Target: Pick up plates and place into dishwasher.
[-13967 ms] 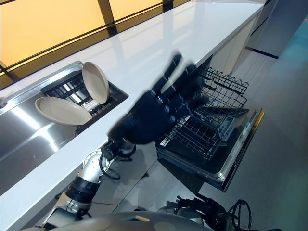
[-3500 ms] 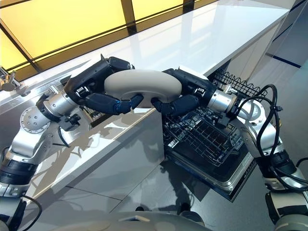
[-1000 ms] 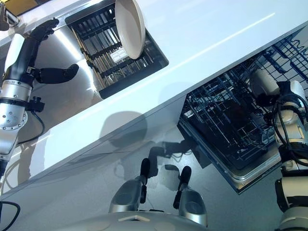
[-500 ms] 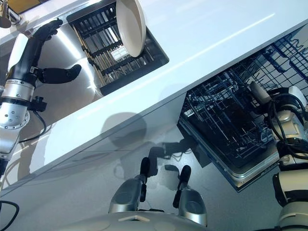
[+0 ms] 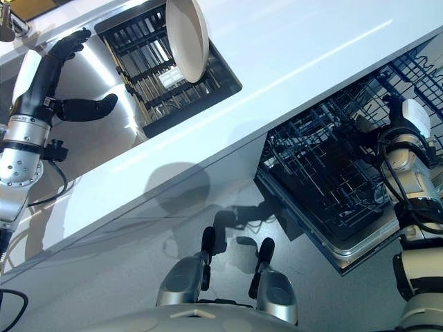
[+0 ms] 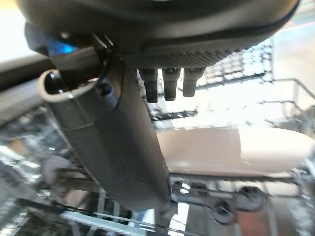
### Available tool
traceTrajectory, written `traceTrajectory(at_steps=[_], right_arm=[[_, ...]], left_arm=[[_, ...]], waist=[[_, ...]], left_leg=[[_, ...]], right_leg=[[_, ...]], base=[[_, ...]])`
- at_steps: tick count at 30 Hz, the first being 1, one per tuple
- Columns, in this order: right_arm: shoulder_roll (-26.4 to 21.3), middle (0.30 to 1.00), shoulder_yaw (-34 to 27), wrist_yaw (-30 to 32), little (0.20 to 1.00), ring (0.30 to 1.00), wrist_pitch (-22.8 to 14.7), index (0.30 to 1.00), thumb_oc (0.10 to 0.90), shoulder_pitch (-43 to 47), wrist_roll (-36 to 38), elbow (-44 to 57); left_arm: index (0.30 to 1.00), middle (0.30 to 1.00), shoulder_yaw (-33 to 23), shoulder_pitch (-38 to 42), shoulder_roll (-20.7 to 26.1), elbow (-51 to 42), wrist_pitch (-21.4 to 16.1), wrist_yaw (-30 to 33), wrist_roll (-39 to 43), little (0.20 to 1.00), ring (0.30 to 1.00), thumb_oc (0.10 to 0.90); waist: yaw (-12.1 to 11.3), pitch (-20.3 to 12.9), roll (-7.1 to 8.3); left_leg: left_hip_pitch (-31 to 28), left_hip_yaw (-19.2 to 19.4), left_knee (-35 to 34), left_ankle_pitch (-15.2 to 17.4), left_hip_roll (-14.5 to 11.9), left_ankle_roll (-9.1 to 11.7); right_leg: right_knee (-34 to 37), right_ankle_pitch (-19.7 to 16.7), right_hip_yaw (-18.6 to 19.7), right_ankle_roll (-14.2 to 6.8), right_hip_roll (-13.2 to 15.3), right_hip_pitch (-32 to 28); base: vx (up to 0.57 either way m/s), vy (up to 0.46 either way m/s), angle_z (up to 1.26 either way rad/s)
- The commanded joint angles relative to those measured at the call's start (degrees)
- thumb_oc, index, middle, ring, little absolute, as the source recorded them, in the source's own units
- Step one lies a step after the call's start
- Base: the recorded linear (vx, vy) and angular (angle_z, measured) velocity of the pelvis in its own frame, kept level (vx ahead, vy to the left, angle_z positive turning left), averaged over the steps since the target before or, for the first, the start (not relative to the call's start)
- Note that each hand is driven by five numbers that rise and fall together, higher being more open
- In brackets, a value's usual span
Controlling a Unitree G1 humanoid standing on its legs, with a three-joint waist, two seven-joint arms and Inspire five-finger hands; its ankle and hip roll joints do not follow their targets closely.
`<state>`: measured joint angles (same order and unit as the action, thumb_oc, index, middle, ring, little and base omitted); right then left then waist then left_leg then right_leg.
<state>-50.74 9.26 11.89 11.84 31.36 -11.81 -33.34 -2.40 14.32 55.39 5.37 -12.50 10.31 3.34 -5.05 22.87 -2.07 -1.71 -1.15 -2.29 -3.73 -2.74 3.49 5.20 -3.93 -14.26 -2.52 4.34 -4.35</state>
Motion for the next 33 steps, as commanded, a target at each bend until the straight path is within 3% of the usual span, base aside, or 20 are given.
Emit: traceTrajectory(at_steps=[1, 7, 13, 21, 25, 33], right_arm=[[-5.5, 0.9, -2.4, 5.5, 0.9, 0.9, -5.1, 0.9, 0.8, -1.2, -2.4, 5.8], [-1.8, 0.9, -7.8, 6.7, 0.9, 0.9, -10.8, 0.9, 0.8, -6.7, 1.2, 17.5], [1.6, 0.9, -12.4, 4.7, 0.9, 0.9, -16.3, 0.9, 0.8, -12.4, 4.7, 26.5], [2.8, 0.9, -14.0, -0.1, 0.9, 0.9, -19.9, 0.9, 0.8, -15.7, 8.2, 33.3], [4.6, 0.9, -14.1, -3.8, 0.9, 0.9, -22.0, 0.9, 0.8, -17.1, 14.3, 36.1], [8.3, 0.9, -14.0, -7.1, 0.9, 0.9, -24.5, 0.9, 0.8, -20.5, 16.9, 39.7]], left_arm=[[0.9, 0.9, -7.3, -0.1, 1.0, -2.0, -4.9, 2.4, -0.4, 0.9, 0.9, 0.8], [0.9, 0.9, -9.5, -0.9, 1.9, -3.2, -5.7, 2.7, -5.6, 0.9, 0.9, 0.8], [0.9, 0.9, -9.7, 0.7, 5.3, -1.8, -3.1, 4.2, -15.7, 0.9, 0.9, 0.8], [0.9, 0.9, -4.4, 7.0, 11.1, 3.1, 6.9, 3.9, -22.3, 0.9, 0.9, 0.8], [0.9, 0.9, -1.9, 9.0, 11.9, 6.4, 9.7, 4.6, -24.4, 0.9, 0.9, 0.8], [0.9, 0.9, 3.5, 11.2, 12.1, 10.9, 15.1, 5.0, -34.4, 0.9, 0.9, 0.8]], waist=[[1.4, -8.5, 0.39], [2.6, -10.9, 0.29], [4.6, -13.1, -0.2], [7.9, -14.9, -1.13], [9.4, -15.6, -1.43], [11.8, -16.3, -2.0]], left_leg=[[0.7, 2.8, 2.3, 5.8, 4.3, -3.3], [-1.1, 4.1, 2.0, 6.9, 4.8, -3.7], [-2.5, 5.6, 2.9, 8.8, 5.8, -4.6], [-4.5, 7.9, 2.2, 9.8, 6.6, -5.6], [-5.1, 9.3, 2.2, 10.1, 7.0, -6.0], [-5.6, 11.8, 2.6, 11.0, 7.4, -6.9]], right_leg=[[-11.3, 10.9, 0.6, 1.0, -3.4, 3.3], [-10.6, 10.9, 0.8, 0.3, -3.0, 2.0], [-9.9, 10.5, 2.6, -0.7, -2.7, 1.1], [-9.0, 9.3, 6.1, -2.1, -2.9, 0.9], [-8.6, 8.4, 7.9, -2.7, -3.1, 1.1], [-9.5, 7.7, 11.1, -3.6, -3.4, 2.5]], base=[[0.01, 0.036, -0.12], [-0.01, 0.059, -0.08], [-0.01, 0.081, -0.18], [-0.01, 0.089, -0.17], [0.0, 0.097, -0.24], [0.02, 0.097, -0.3]])
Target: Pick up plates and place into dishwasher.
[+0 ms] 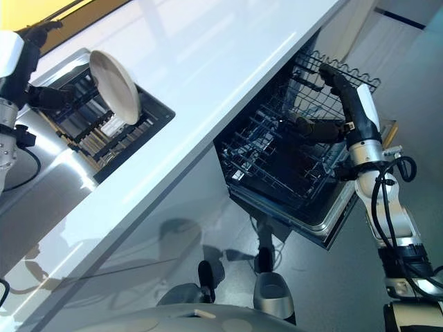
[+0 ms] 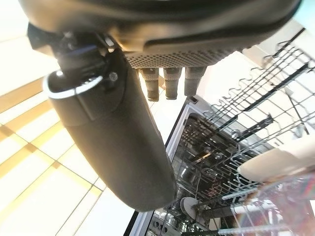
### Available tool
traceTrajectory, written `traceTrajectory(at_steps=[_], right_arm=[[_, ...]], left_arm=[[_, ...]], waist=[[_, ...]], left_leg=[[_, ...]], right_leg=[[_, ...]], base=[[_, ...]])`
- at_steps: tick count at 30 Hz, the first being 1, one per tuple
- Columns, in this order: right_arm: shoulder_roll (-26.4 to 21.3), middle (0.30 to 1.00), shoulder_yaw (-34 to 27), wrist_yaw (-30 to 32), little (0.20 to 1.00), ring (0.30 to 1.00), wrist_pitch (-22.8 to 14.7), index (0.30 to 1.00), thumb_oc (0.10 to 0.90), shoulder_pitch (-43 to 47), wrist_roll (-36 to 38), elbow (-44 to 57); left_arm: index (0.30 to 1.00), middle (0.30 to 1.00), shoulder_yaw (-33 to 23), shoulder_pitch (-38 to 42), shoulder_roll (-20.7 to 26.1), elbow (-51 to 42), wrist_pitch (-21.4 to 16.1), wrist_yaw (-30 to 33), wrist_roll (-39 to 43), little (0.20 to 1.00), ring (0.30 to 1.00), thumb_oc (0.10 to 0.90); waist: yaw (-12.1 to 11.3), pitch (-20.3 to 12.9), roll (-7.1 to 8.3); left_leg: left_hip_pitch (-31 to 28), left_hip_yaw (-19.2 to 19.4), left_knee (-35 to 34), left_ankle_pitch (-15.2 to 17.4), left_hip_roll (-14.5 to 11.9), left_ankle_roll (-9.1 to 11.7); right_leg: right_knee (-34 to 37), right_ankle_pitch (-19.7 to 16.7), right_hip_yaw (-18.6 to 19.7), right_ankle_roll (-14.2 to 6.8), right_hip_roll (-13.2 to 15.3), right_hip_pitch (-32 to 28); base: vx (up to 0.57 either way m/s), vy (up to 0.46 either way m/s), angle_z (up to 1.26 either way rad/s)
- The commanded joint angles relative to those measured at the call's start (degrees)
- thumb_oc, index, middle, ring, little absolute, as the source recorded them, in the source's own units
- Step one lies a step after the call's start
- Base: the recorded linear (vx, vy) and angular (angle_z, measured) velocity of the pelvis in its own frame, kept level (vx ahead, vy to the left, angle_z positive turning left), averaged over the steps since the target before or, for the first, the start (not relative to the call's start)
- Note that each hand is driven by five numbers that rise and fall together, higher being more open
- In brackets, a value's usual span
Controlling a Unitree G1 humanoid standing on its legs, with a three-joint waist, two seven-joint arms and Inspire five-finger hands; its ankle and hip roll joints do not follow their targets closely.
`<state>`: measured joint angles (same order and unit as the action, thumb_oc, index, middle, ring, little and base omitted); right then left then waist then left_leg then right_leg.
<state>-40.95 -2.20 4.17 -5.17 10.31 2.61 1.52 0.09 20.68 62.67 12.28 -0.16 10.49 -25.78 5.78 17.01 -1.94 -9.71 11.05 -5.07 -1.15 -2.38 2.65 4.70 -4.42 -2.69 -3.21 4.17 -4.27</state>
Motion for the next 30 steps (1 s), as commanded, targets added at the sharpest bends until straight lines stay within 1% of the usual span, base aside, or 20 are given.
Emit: traceTrajectory(at_steps=[1, 4, 8, 12, 16, 21, 26, 29, 30], right_arm=[[-1.3, 0.9, -2.5, 0.7, 0.9, 0.9, -7.9, 0.9, 0.8, 0.1, 2.2, 5.2], [-0.9, 0.9, -2.9, 1.0, 0.9, 0.9, -8.3, 0.9, 0.8, -1.0, 2.2, 6.3], [-1.0, 0.9, -4.0, 2.1, 0.9, 0.9, -9.2, 0.9, 0.8, -2.1, 3.0, 7.0], [-1.2, 0.9, -5.5, 2.8, 0.9, 0.9, -10.1, 0.9, 0.8, -3.0, 4.3, 8.3], [-1.8, 0.9, -6.5, 2.4, 0.9, 0.9, -10.6, 0.9, 0.8, -3.2, 5.6, 8.7], [-2.4, 0.9, -6.9, 1.4, 0.9, 0.9, -10.7, 0.9, 0.8, -3.7, 6.7, 9.0], [-2.5, 0.9, -6.5, 1.1, 0.9, 0.9, -11.0, 0.9, 0.8, -3.8, 6.7, 9.4], [-2.9, 0.9, -6.0, 1.4, 0.9, 0.9, -10.7, 0.9, 0.8, -3.3, 6.9, 9.6], [-3.1, 0.9, -6.0, 1.5, 0.9, 0.9, -10.3, 0.9, 0.8, -3.1, 7.0, 9.9]], left_arm=[[0.9, 0.9, 1.8, 5.1, 5.1, 5.1, 3.2, 5.1, -6.2, 0.9, 0.9, 0.8], [0.9, 0.9, 3.5, 5.5, 5.7, 6.9, 4.7, 4.6, -9.0, 0.9, 0.9, 0.8], [0.9, 0.9, 5.5, 6.2, 6.8, 9.0, 5.6, 3.9, -11.2, 0.9, 0.9, 0.8], [0.9, 0.9, 8.7, 7.3, 7.4, 10.9, 8.2, 0.8, -15.6, 0.9, 0.9, 0.8], [0.9, 0.9, 12.4, 9.3, 8.3, 13.1, 9.0, -2.1, -21.3, 0.9, 0.9, 0.8], [0.9, 0.9, 16.3, 12.2, 9.2, 15.0, 10.7, -2.1, -25.1, 0.9, 0.9, 0.8], [0.9, 0.9, 18.6, 13.1, 8.8, 15.0, 11.8, -4.3, -30.8, 0.9, 0.9, 0.8], [0.9, 0.9, 20.0, 13.5, 8.8, 15.0, 10.6, -6.7, -34.9, 0.9, 0.9, 0.8], [0.629, 0.629, 20.6, 13.6, 8.8, 14.8, 10.2, -7.4, -35.8, 0.584, 0.629, 0.484]], waist=[[1.3, -10.5, -2.16], [2.0, -10.4, -2.27], [2.9, -10.2, -2.38], [3.8, -9.8, -2.65], [4.6, -9.8, -2.84], [4.8, -10.1, -2.96], [4.8, -10.4, -3.01], [4.5, -10.5, -3.04], [4.5, -10.5, -3.05]], left_leg=[[2.5, 0.0, 5.7, 8.6, 7.2, -6.3], [2.7, 0.9, 6.7, 9.2, 7.4, -6.6], [2.8, 1.8, 7.2, 9.7, 7.7, -6.9], [3.0, 2.7, 7.4, 9.9, 8.0, -7.2], [3.2, 3.2, 7.0, 9.8, 8.3, -7.4], [3.1, 3.3, 6.0, 9.3, 8.5, -7.5], [2.8, 3.1, 4.7, 8.9, 8.6, -7.5], [2.8, 2.8, 4.4, 8.7, 8.6, -7.5], [2.8, 2.7, 4.4, 8.7, 8.6, -7.5]], right_leg=[[-9.2, 8.1, 0.0, -3.1, -3.2, 2.7], [-9.9, 7.6, 1.0, -3.4, -3.1, 3.4], [-10.4, 6.9, 1.8, -3.9, -2.9, 4.2], [-11.0, 6.1, 2.8, -4.5, -2.7, 5.2], [-11.4, 5.6, 3.4, -4.9, -2.7, 6.1], [-11.5, 5.2, 3.5, -5.2, -2.6, 6.6], [-11.2, 5.2, 3.3, -5.3, -2.5, 6.7], [-10.9, 5.5, 3.1, -5.2, -2.6, 6.5], [-11.0, 5.6, 3.0, -5.2, -2.6, 6.5]], base=[[0.04, 0.089, -0.29], [0.03, 0.076, -0.29], [0.04, 0.074, -0.31], [0.04, 0.1, -0.3], [0.03, 0.067, -0.2], [0.03, 0.041, -0.12], [0.01, 0.01, 0.0], [0.0, 0.0, 0.0], [0.0, 0.0, 0.0]])
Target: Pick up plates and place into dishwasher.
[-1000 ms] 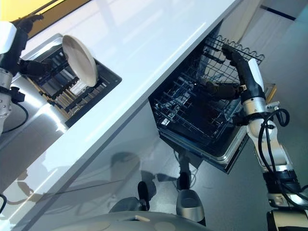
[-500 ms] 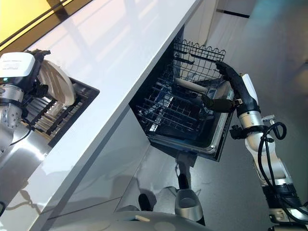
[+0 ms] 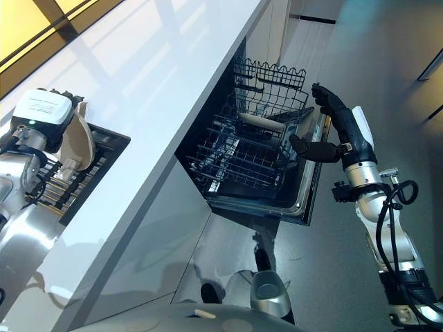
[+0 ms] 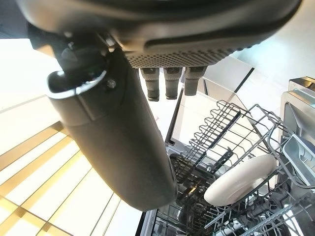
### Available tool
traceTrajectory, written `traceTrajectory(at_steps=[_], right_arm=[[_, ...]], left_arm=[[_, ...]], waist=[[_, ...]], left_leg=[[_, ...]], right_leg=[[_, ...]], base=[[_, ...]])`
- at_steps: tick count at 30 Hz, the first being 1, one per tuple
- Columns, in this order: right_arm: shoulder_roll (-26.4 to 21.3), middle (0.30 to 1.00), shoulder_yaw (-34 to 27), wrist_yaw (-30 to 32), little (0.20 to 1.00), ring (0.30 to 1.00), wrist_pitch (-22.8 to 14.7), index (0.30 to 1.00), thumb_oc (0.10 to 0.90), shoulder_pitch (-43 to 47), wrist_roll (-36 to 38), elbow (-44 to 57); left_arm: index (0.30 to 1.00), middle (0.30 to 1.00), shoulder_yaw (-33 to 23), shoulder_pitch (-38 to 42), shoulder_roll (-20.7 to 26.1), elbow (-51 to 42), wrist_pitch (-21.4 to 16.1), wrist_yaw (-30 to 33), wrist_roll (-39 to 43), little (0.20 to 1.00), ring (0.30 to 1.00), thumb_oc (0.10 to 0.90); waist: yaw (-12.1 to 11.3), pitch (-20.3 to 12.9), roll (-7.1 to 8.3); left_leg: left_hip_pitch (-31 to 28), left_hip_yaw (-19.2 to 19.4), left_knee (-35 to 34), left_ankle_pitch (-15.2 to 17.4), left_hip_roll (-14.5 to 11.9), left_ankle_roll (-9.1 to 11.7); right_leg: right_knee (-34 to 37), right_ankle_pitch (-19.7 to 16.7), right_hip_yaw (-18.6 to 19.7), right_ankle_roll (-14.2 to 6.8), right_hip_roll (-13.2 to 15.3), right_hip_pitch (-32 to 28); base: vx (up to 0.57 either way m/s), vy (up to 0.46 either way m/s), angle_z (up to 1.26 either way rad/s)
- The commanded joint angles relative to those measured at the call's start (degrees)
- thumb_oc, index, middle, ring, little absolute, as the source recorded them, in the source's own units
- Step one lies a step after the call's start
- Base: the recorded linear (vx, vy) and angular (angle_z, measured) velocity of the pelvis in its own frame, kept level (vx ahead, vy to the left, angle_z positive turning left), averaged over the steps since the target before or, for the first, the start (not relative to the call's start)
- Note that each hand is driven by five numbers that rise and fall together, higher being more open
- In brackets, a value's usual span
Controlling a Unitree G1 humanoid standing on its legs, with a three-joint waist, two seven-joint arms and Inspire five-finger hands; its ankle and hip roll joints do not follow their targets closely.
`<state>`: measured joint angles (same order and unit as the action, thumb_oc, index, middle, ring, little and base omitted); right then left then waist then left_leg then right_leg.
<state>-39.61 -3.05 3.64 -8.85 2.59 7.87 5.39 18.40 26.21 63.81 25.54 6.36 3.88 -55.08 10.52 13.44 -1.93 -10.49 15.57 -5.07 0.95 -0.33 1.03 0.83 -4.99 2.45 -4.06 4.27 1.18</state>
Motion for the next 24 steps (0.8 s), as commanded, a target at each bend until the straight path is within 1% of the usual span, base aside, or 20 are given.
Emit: traceTrajectory(at_steps=[1, 2, 10, 15, 20, 21, 24], right_arm=[[-4.7, 0.9, -5.0, 2.1, 0.9, 0.9, -6.4, 0.9, 0.8, 5.1, 1.9, 6.2], [-5.0, 0.9, -4.9, 2.1, 0.9, 0.9, -6.3, 0.9, 0.8, 5.4, 2.2, 6.1], [-5.9, 0.9, -3.9, 3.4, 0.9, 0.9, -5.6, 0.9, 0.8, 6.5, 1.9, 6.6], [-6.4, 0.9, -3.4, 5.0, 0.9, 0.9, -6.4, 0.9, 0.8, 7.7, 1.9, 6.7], [-6.7, 0.9, -3.4, 7.2, 0.9, 0.9, -7.8, 0.9, 0.8, 8.8, 1.3, 7.3], [-7.0, 0.9, -3.7, 7.7, 0.9, 0.9, -8.2, 0.9, 0.8, 9.0, 1.1, 7.5], [-7.2, 0.9, -4.8, 8.0, 0.9, 0.9, -8.9, 0.9, 0.8, 8.7, 0.9, 8.0]], left_arm=[[0.469, 0.469, 2.9, 8.2, 7.8, 1.6, 2.7, -1.2, -7.9, 0.398, 0.469, 0.298], [0.3, 0.3, 3.5, 8.5, 8.1, 1.5, 2.0, -2.0, -8.9, 0.2, 0.3, 0.1], [0.3, 0.3, 5.5, 9.2, 9.6, -0.2, -0.4, -3.1, -13.0, 0.2, 0.3, 0.1], [0.3, 0.3, 6.3, 9.9, 9.7, -0.8, -1.0, -1.8, -13.3, 0.2, 0.3, 0.1], [0.3, 0.3, 5.9, 9.9, 9.6, -0.9, -0.4, 2.8, -9.1, 0.2, 0.3, 0.1], [0.3, 0.3, 5.2, 9.4, 9.6, -1.3, 0.6, 5.2, -6.4, 0.2, 0.3, 0.1], [0.3, 0.3, 2.3, 7.6, 9.3, -2.0, 1.7, 8.8, -2.3, 0.2, 0.3, 0.1]], waist=[[-0.4, -7.0, -3.11], [-0.4, -7.0, -3.18], [-1.4, -7.4, -3.37], [-1.9, -7.5, -3.23], [-2.5, -7.9, -2.99], [-2.7, -8.0, -2.85], [-3.1, -8.4, -2.51]], left_leg=[[3.6, -2.0, 4.4, 6.7, 6.6, -5.9], [3.5, -2.1, 4.3, 6.6, 6.6, -5.9], [3.4, -3.0, 4.1, 6.4, 6.3, -5.5], [3.2, -3.8, 3.8, 6.2, 6.2, -5.3], [3.0, -4.6, 3.5, 6.0, 6.0, -5.1], [3.0, -4.8, 3.4, 5.9, 5.9, -5.0], [2.9, -5.5, 3.1, 5.6, 5.8, -5.0]], right_leg=[[-7.0, 6.4, -2.2, -4.3, -2.7, 1.0], [-6.9, 6.5, -2.3, -4.3, -2.8, 0.8], [-6.1, 7.4, -3.0, -3.9, -3.1, -0.2], [-5.9, 7.7, -3.6, -3.6, -3.2, -0.7], [-5.6, 8.1, -4.1, -3.4, -3.4, -1.3], [-5.4, 8.1, -4.1, -3.3, -3.5, -1.4], [-5.2, 8.3, -4.0, -3.0, -3.8, -1.7]], base=[[0.0, 0.0, 0.0], [0.0, 0.0, 0.0], [0.0, -0.014, 0.0], [-0.02, -0.037, 0.04], [-0.02, -0.04, 0.07], [-0.03, -0.043, 0.04], [-0.03, -0.042, 0.05]])
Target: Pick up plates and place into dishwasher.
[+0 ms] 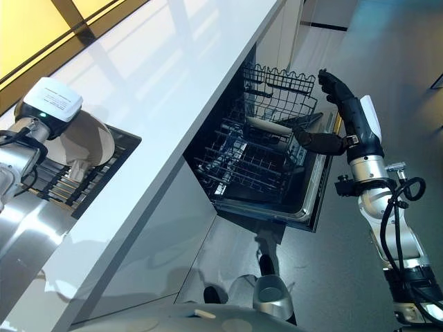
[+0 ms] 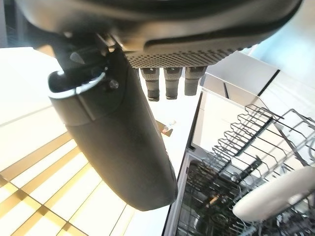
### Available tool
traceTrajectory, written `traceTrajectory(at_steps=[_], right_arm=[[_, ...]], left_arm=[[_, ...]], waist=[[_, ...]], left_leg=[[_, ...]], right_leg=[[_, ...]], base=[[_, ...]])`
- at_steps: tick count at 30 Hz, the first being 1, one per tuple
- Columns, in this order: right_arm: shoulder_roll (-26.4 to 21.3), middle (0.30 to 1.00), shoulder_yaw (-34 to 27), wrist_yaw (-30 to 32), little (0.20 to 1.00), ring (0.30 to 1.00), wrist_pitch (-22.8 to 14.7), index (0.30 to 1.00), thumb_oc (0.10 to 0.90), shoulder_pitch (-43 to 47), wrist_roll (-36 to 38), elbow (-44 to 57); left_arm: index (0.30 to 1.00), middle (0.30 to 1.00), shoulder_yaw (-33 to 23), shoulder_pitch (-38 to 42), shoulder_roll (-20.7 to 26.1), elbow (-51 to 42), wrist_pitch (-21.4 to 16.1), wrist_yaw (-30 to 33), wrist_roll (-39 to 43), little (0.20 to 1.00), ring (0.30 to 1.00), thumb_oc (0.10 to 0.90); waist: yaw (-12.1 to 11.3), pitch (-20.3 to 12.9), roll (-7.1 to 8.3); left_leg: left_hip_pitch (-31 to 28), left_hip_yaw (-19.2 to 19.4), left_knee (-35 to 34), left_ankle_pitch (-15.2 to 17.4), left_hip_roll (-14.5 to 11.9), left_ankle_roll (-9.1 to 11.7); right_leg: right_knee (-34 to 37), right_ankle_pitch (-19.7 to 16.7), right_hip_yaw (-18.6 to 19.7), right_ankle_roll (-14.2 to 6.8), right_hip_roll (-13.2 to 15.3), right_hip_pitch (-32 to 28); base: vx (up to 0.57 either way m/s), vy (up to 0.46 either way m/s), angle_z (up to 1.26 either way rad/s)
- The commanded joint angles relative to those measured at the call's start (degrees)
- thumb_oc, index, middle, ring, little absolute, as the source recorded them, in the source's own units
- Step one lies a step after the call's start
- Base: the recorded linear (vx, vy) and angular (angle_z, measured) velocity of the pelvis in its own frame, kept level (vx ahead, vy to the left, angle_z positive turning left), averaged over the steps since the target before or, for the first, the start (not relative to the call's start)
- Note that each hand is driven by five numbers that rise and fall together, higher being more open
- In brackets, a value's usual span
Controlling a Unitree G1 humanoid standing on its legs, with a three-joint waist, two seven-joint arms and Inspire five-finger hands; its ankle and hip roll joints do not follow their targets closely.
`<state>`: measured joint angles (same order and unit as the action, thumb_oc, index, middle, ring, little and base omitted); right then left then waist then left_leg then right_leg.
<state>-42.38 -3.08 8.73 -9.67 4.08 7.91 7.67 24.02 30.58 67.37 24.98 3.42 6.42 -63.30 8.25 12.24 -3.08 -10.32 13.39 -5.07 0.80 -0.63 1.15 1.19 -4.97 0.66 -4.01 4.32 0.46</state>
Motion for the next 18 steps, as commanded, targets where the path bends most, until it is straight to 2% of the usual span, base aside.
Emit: traceTrajectory(at_steps=[1, 6, 11, 12, 14, 18], right_arm=[[-4.4, 0.9, -5.6, 2.6, 0.9, 0.9, -8.6, 0.9, 0.8, 6.7, 1.1, 5.7], [-3.8, 0.9, -8.0, 1.7, 0.9, 0.9, -10.2, 0.9, 0.8, 4.6, 2.1, 6.7], [-1.9, 0.9, -9.4, 0.6, 0.9, 0.9, -11.7, 0.9, 0.8, 3.3, 2.3, 7.3], [-1.6, 0.9, -9.6, 0.6, 0.9, 0.9, -11.9, 0.9, 0.8, 2.9, 2.2, 7.4], [-0.5, 0.9, -10.3, -0.3, 0.9, 0.9, -12.5, 0.9, 0.8, 2.0, 2.3, 7.7], [0.9, 0.9, -10.4, -0.7, 0.9, 0.9, -13.0, 0.9, 0.8, 1.3, 2.2, 7.7]], left_arm=[[0.3, 0.3, -5.0, 2.1, 5.6, -2.0, 4.8, 7.4, 7.2, 0.2, 0.3, 0.1], [0.3, 0.3, -14.6, -4.4, 4.0, -4.2, 5.4, 18.6, 15.5, 0.2, 0.3, 0.1], [0.3, 0.3, -24.3, -10.5, -0.7, -5.6, 4.9, 31.1, 25.4, 0.2, 0.3, 0.1], [0.3, 0.3, -25.3, -11.0, -1.8, -5.8, 4.4, 33.3, 27.7, 0.2, 0.3, 0.1], [0.3, 0.3, -29.7, -13.5, -6.9, -5.1, 1.1, 39.7, 32.1, 0.2, 0.3, 0.1], [0.3, 0.3, -33.7, -15.1, -13.4, -5.3, -2.9, 46.1, 37.2, 0.2, 0.3, 0.1]], waist=[[-1.0, -7.3, -1.22], [-1.5, -7.6, -0.69], [-1.4, -8.2, 0.0], [-1.4, -8.3, 0.17], [-1.4, -8.6, 0.77], [-1.3, -8.9, 1.58]], left_leg=[[2.7, -3.6, 3.0, 5.7, 6.0, -5.1], [2.7, -4.8, 2.4, 5.2, 5.8, -4.9], [2.3, -5.6, 1.1, 4.6, 5.6, -4.7], [2.3, -5.7, 0.9, 4.5, 5.6, -4.7], [2.2, -6.0, 0.6, 4.3, 5.6, -4.6], [2.1, -6.2, 0.6, 4.4, 5.5, -4.6]], right_leg=[[-5.5, 8.4, -2.1, -3.0, -4.0, -1.1], [-5.7, 8.5, -1.9, -2.7, -4.3, -1.3], [-6.2, 7.8, -1.7, -2.9, -4.3, -1.1], [-6.3, 7.8, -1.6, -2.9, -4.4, -1.1], [-6.3, 7.9, -1.5, -2.8, -4.4, -1.2], [-6.0, 8.2, -1.5, -2.6, -4.4, -1.4]], base=[[-0.03, -0.037, 0.1], [-0.04, -0.024, 0.15], [-0.02, -0.003, 0.16], [0.01, -0.014, 0.16], [0.02, -0.021, 0.12], [0.0, 0.0, 0.0]])
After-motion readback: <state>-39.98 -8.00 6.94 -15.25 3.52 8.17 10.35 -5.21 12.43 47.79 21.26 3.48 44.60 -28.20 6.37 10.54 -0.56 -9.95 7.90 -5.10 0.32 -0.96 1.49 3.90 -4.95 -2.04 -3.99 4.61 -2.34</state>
